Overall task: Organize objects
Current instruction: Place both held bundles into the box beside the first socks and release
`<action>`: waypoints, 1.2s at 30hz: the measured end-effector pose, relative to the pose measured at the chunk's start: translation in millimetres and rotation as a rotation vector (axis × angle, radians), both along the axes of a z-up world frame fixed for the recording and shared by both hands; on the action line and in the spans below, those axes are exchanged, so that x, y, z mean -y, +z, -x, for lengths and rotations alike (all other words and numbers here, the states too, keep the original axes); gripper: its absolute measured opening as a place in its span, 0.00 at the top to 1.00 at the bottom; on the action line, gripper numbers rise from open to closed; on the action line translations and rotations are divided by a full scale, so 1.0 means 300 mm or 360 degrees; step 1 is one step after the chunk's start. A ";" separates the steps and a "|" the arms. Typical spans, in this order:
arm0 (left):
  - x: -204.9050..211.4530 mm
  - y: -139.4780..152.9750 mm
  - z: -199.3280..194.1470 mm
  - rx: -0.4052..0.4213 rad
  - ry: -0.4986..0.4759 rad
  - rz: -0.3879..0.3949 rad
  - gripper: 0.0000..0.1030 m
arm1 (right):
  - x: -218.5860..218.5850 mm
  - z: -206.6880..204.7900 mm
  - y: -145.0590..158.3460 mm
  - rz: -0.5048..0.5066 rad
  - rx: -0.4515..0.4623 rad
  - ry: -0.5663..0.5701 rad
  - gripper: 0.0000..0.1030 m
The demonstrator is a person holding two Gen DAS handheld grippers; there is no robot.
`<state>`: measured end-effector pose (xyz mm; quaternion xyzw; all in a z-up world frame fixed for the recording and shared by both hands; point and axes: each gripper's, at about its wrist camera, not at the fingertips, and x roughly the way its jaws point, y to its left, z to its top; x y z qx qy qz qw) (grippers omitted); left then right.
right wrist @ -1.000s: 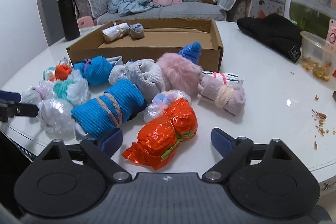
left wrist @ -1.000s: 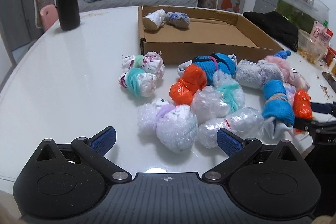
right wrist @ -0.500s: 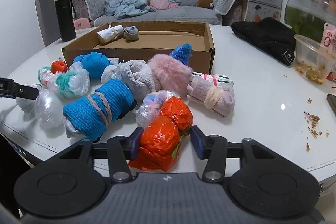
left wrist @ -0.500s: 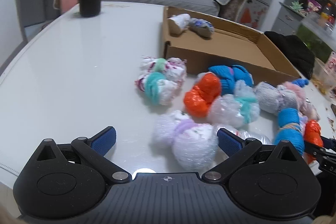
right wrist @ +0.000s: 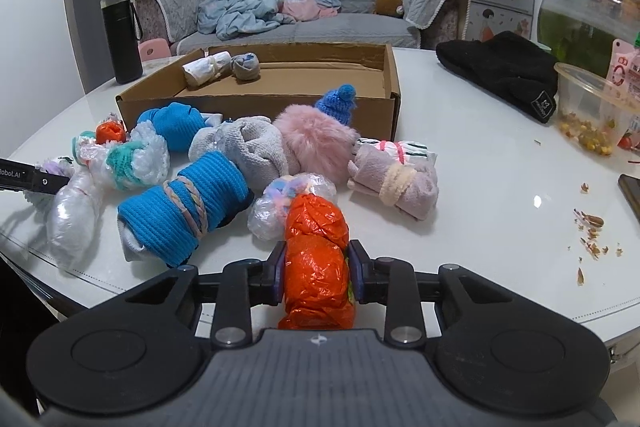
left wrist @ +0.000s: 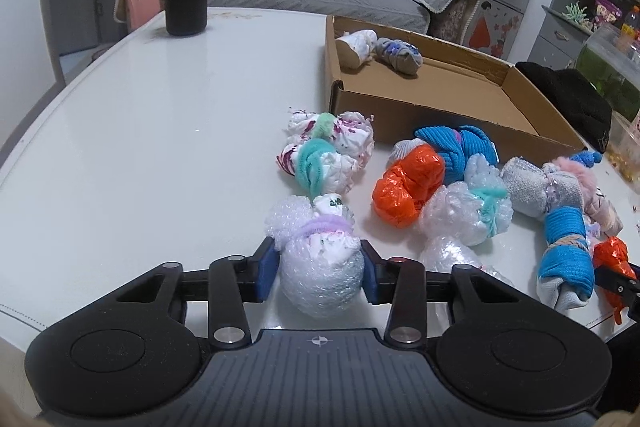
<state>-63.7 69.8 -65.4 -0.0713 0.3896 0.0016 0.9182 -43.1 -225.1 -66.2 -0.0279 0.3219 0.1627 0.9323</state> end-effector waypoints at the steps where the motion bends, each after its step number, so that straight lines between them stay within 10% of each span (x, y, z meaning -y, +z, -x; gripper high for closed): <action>1: -0.001 0.002 0.000 -0.0002 -0.0004 0.0002 0.55 | 0.005 0.001 0.006 -0.0001 0.0004 0.0003 0.73; 20: -0.025 0.323 -0.158 0.0279 -0.0135 -0.0163 0.56 | 0.111 -0.188 0.328 -0.0150 0.0222 0.0059 0.73; 36: 0.144 0.302 -0.666 0.0134 -0.0440 -0.0189 0.56 | -0.300 -0.640 0.371 -0.0251 -0.0011 0.0531 0.73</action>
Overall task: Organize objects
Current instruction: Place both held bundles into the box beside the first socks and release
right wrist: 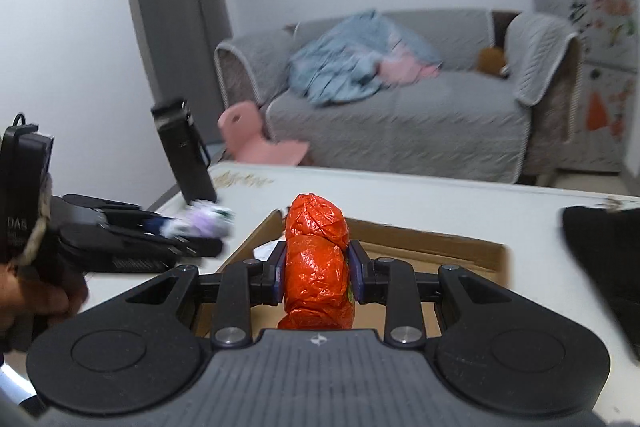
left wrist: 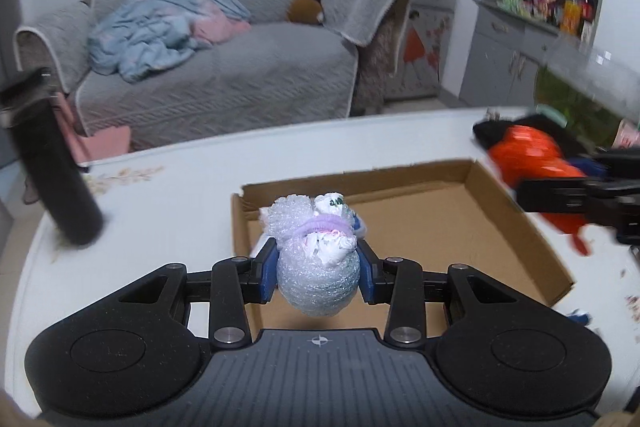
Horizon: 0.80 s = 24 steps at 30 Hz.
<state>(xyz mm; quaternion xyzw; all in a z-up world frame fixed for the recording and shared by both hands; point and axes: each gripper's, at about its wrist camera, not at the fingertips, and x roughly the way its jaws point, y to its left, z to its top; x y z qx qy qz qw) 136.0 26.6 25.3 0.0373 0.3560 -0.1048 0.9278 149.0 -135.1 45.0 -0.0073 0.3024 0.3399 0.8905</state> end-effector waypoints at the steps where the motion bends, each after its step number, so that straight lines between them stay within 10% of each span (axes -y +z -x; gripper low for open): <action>1: 0.011 -0.023 -0.023 -0.0021 -0.0013 -0.0015 0.56 | -0.026 -0.023 -0.016 0.0016 -0.0025 0.0016 0.73; 24: 0.046 -0.282 -0.130 -0.0191 -0.0052 -0.0229 0.55 | -0.258 -0.190 -0.257 0.0273 -0.0424 0.0079 0.73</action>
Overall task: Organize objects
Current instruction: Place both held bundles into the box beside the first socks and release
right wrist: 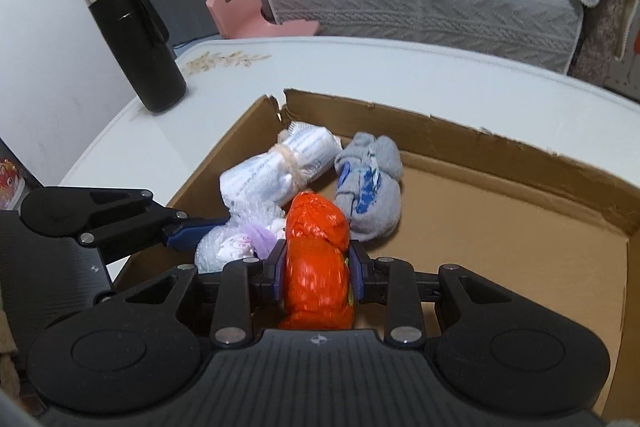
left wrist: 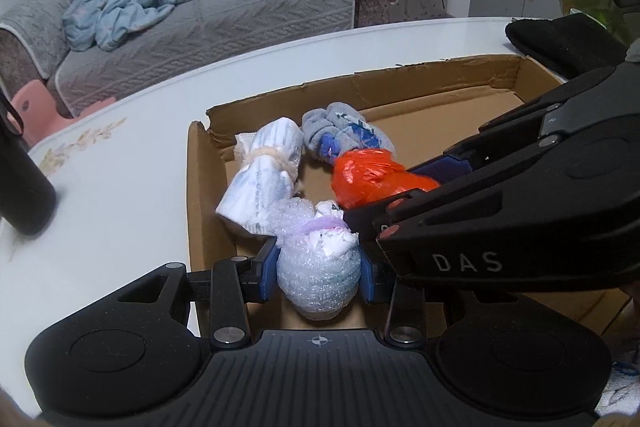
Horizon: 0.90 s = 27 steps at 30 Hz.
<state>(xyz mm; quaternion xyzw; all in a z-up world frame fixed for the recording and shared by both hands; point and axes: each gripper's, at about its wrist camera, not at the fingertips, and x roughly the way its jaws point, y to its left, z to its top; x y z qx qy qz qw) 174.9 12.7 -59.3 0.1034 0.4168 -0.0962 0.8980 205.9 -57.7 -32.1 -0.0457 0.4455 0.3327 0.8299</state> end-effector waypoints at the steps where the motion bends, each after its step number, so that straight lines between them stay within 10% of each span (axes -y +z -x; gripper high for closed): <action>1: 0.002 -0.001 0.000 0.0003 0.0002 0.0003 0.52 | 0.000 -0.004 0.000 0.0001 0.0007 -0.0009 0.72; 27: 0.007 0.106 0.038 0.0056 0.0003 -0.0016 0.39 | 0.010 0.002 0.069 -0.0008 0.0037 -0.0022 0.63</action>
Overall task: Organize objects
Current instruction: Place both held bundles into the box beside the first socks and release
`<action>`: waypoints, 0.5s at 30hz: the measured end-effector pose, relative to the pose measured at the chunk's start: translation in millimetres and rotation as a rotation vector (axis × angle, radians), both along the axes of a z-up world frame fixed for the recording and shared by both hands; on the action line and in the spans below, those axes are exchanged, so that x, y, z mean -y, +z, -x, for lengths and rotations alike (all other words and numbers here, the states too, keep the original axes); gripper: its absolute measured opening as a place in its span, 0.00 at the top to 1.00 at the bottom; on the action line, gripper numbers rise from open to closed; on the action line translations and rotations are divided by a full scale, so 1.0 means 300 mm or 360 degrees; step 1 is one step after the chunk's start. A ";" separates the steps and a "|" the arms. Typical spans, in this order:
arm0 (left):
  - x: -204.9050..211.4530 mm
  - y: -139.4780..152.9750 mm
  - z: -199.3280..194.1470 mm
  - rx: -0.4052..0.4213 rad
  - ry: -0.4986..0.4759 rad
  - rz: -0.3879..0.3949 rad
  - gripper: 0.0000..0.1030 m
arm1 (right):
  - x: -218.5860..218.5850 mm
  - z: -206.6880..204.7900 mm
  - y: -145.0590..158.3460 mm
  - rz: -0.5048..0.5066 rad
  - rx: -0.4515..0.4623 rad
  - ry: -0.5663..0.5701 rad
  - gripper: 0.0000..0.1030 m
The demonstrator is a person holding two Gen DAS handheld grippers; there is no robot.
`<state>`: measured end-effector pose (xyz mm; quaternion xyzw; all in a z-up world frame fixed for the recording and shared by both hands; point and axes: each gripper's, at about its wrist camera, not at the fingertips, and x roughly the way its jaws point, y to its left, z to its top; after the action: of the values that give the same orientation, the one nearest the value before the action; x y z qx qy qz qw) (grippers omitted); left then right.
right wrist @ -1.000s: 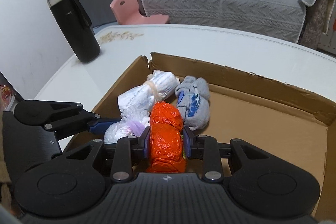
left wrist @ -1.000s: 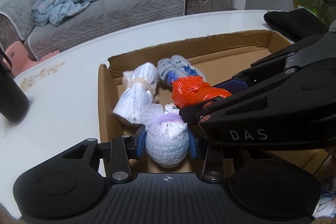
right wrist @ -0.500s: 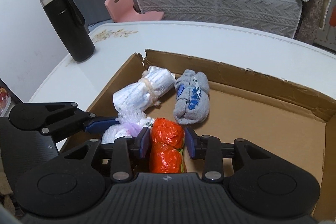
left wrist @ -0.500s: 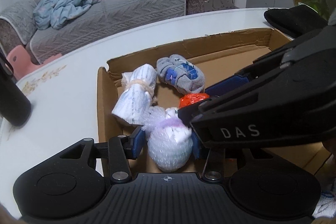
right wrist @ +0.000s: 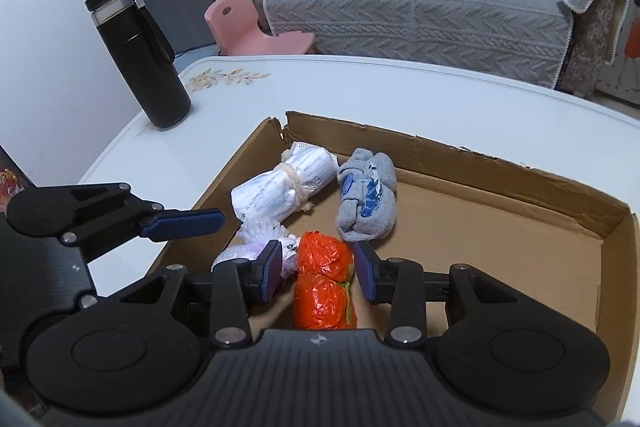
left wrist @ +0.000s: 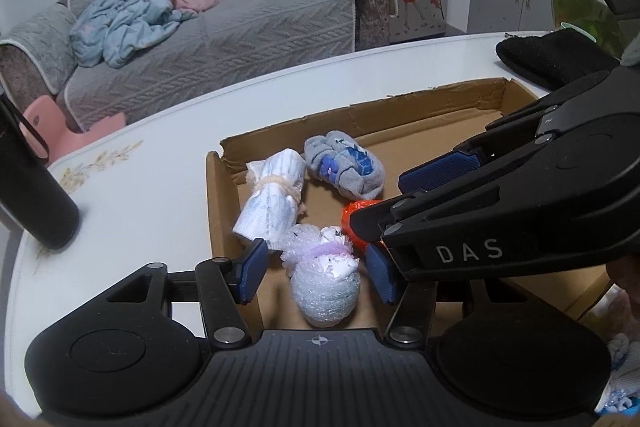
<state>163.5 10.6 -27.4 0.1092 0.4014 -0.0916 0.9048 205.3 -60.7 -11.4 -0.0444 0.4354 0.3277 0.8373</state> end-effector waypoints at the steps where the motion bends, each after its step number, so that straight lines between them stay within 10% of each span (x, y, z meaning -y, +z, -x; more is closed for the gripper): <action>1: 0.001 0.004 0.003 0.0003 -0.0002 -0.0003 0.38 | 0.001 0.001 0.003 -0.0002 -0.0002 0.0001 0.63; 15: -0.050 0.127 0.199 0.0081 0.0054 0.0099 0.33 | 0.133 0.134 0.111 -0.0055 0.0087 0.0015 0.52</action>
<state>103.7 25.5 10.9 0.0765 0.3771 -0.0859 0.9190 165.0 -100.7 21.8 -0.0409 0.4063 0.3376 0.8481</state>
